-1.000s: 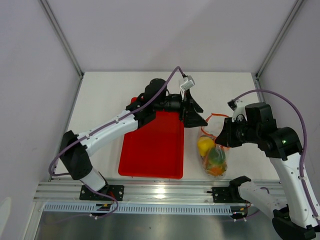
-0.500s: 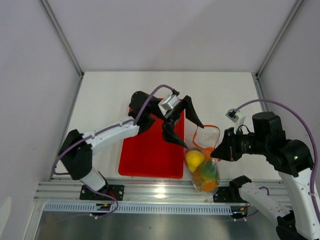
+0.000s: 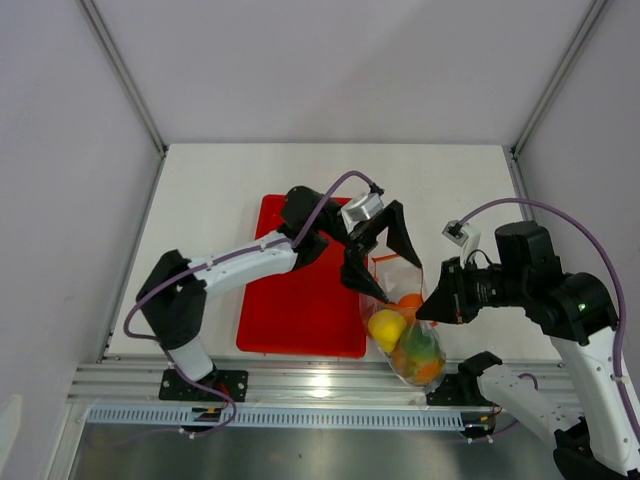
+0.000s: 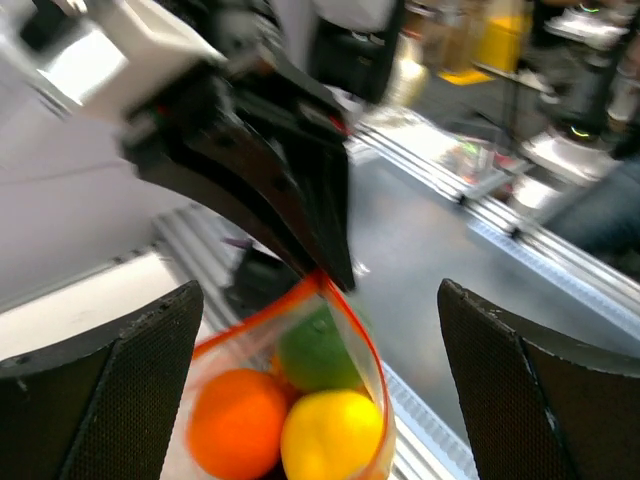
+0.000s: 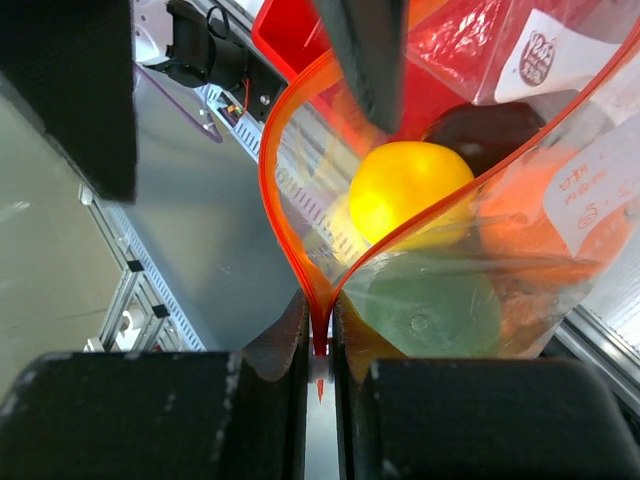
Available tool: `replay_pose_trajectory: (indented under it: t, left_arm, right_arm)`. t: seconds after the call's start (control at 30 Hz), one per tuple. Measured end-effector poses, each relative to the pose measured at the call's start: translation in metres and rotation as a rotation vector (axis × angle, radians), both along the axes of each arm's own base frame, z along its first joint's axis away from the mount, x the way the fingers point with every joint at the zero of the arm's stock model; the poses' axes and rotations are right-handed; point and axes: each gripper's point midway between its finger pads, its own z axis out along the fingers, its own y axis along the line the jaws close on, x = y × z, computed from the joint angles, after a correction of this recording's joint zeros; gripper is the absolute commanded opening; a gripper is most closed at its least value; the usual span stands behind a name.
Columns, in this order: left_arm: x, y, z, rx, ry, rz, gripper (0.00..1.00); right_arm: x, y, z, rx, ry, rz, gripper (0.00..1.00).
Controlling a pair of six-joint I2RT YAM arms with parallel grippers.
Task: Place the food in the zip-top bag and seal the zipper
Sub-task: Adjust the zipper food storage bag at the center of the board.
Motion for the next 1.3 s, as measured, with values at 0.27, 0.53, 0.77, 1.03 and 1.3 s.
replay_pose_trajectory:
  t: [0.27, 0.53, 0.77, 1.03, 1.3]
  left_arm:
    - [0.001, -0.01, 0.019, -0.09, -0.116, 0.221, 0.99]
    - [-0.01, -0.014, -0.013, -0.071, -0.183, 0.182, 0.99]
    - [-0.023, -0.017, -0.031, -0.045, -0.198, 0.083, 0.99]
    - [-0.024, -0.031, -0.046, 0.001, -0.199, 0.035, 0.97]
    - [-0.018, -0.037, -0.061, 0.053, -0.206, 0.053, 0.83]
  right_arm:
    - [0.005, 0.003, -0.001, -0.002, 0.006, 0.008, 0.0]
    - [0.002, 0.005, -0.002, 0.003, 0.011, 0.021, 0.0]
    - [-0.006, 0.008, 0.002, 0.027, 0.011, 0.059, 0.0]
    - [-0.01, 0.009, 0.003, 0.035, 0.012, 0.081, 0.0]
    - [-0.014, 0.009, 0.003, 0.032, 0.016, 0.096, 0.0]
